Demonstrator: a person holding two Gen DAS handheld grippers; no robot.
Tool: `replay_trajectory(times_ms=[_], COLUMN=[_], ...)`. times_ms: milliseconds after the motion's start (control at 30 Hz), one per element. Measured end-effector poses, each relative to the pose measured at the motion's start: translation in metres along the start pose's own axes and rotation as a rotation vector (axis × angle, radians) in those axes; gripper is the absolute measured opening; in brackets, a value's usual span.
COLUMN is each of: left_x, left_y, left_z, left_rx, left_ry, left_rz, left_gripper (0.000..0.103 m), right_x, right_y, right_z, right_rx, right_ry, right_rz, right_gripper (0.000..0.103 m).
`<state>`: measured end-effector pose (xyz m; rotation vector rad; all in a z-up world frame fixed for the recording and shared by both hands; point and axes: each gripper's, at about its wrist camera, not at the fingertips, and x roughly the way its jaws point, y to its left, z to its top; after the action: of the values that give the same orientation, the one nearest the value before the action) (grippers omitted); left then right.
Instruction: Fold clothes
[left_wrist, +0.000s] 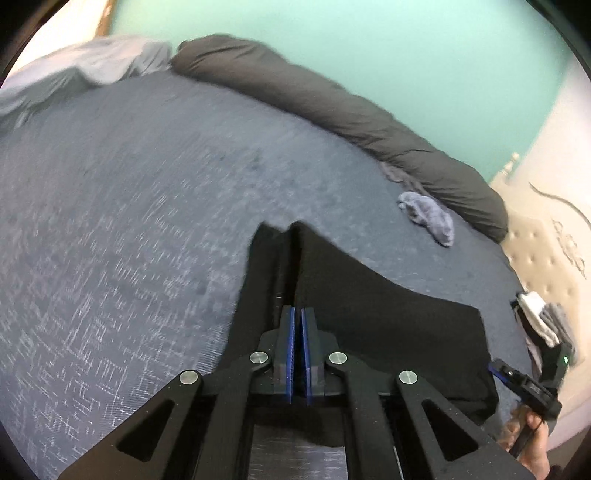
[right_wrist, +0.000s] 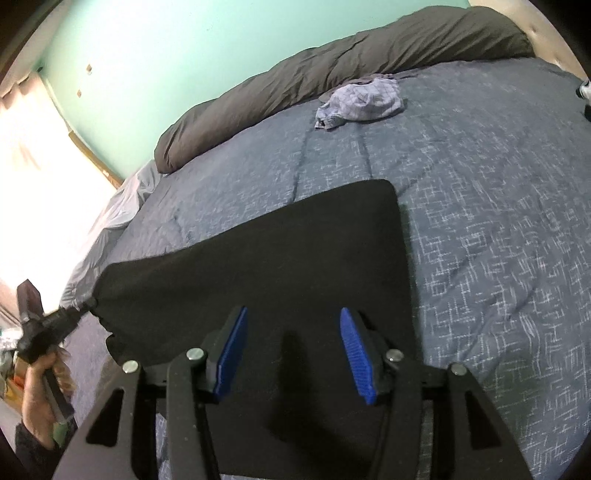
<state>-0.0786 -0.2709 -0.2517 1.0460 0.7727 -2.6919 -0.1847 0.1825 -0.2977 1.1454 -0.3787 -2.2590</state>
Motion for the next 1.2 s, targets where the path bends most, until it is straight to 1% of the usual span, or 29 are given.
replay_trajectory(times_ms=[167, 200, 300, 333, 367, 400, 433, 567, 667, 733, 867, 900, 1100, 1167, 1200], left_x=[0.032, 0.032, 0.028, 0.028, 0.028, 0.028, 0.028, 0.028, 0.030, 0.032, 0.035, 0.035, 0.039, 0.039, 0.040], left_y=[0.016, 0.016, 0.017, 0.017, 0.018, 0.018, 0.019, 0.020, 0.021, 0.021, 0.022, 0.023, 0.025, 0.025, 0.026], left_z=[-0.005, -0.005, -0.003, -0.003, -0.003, -0.003, -0.003, -0.003, -0.006, -0.008, -0.011, -0.012, -0.014, -0.014, -0.015], left_rx=[-0.058, -0.062, -0.070, -0.072, -0.074, -0.076, -0.078, -0.087, -0.088, -0.089, -0.091, -0.091, -0.090, -0.088, -0.088], left_ry=[0.081, 0.080, 0.069, 0.068, 0.068, 0.067, 0.067, 0.065, 0.071, 0.075, 0.081, 0.083, 0.087, 0.086, 0.088], left_rz=[0.029, 0.030, 0.027, 0.027, 0.026, 0.025, 0.025, 0.022, 0.022, 0.023, 0.023, 0.023, 0.029, 0.032, 0.032], left_gripper=[0.004, 0.007, 0.008, 0.016, 0.021, 0.030, 0.035, 0.036, 0.036, 0.038, 0.043, 0.043, 0.044, 0.045, 0.045], right_x=[0.001, 0.001, -0.001, -0.002, -0.003, -0.004, -0.006, -0.011, -0.007, 0.002, 0.017, 0.020, 0.029, 0.030, 0.028], right_y=[-0.008, -0.009, -0.014, -0.017, -0.019, -0.021, -0.024, -0.042, -0.052, -0.050, -0.043, -0.042, -0.051, -0.051, -0.049], right_z=[0.001, 0.001, 0.005, 0.006, 0.007, 0.008, 0.009, 0.013, 0.012, 0.012, 0.010, 0.010, 0.008, 0.007, 0.007], right_rx=[0.022, 0.029, 0.048, 0.055, 0.062, 0.068, 0.078, 0.135, 0.176, 0.173, 0.134, 0.126, 0.145, 0.139, 0.129], right_ry=[0.002, 0.002, -0.002, -0.005, -0.008, -0.011, -0.016, -0.029, -0.004, 0.035, 0.086, 0.094, 0.113, 0.119, 0.117], right_rz=[-0.004, -0.005, -0.011, -0.014, -0.021, -0.030, -0.046, -0.091, -0.067, -0.040, -0.038, -0.038, -0.021, -0.030, -0.037], right_gripper=[0.053, 0.053, 0.053, 0.053, 0.054, 0.059, 0.064, 0.065, 0.065, 0.065, 0.065, 0.066, 0.066, 0.060, 0.053])
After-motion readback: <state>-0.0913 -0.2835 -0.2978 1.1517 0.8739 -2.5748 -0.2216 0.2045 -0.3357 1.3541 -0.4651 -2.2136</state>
